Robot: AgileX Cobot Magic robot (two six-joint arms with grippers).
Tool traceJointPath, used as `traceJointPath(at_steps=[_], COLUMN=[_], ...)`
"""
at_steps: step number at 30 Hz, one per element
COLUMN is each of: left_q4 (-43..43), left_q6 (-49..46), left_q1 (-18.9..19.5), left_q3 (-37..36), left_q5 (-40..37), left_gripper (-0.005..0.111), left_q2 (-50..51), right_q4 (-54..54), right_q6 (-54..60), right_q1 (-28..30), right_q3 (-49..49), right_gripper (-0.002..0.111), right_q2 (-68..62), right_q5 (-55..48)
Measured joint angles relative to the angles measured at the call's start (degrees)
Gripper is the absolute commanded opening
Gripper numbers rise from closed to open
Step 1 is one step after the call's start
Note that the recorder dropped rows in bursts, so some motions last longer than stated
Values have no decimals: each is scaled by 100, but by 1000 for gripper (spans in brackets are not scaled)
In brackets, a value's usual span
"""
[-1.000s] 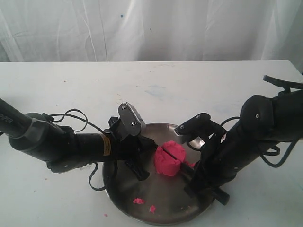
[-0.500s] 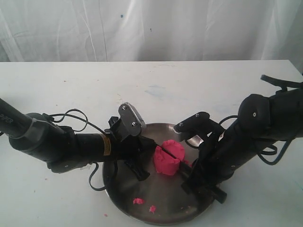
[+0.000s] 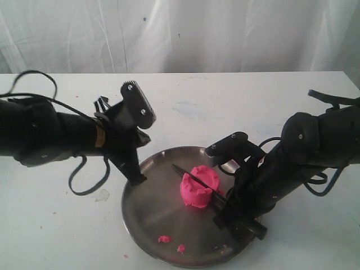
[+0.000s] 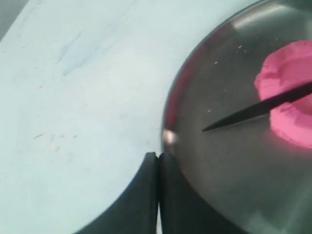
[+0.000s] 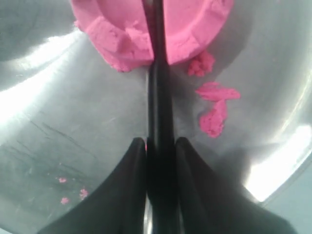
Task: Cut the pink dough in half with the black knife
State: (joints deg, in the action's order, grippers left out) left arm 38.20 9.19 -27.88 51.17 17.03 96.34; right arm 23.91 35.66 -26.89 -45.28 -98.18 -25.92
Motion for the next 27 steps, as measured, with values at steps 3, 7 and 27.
traceJointPath(at_steps=[3, 7, 27], left_q4=[16, -282, -3306], left_q6=[23, 83, -491], left_q1=[0, 0, 0], left_q3=[0, 0, -926], left_q5=[-1199, -2865, -5063], left_gripper=[0, 0, 0], left_q2=[-583, -1299, -2042], right_q4=[8, 8, 8], right_q6=[0, 0, 0], right_q1=[0, 0, 0], right_q3=[-45, -108, -166], right_gripper=[0, 0, 0], right_q2=[-14, -33, -56], right_q5=[-55, -230, -480])
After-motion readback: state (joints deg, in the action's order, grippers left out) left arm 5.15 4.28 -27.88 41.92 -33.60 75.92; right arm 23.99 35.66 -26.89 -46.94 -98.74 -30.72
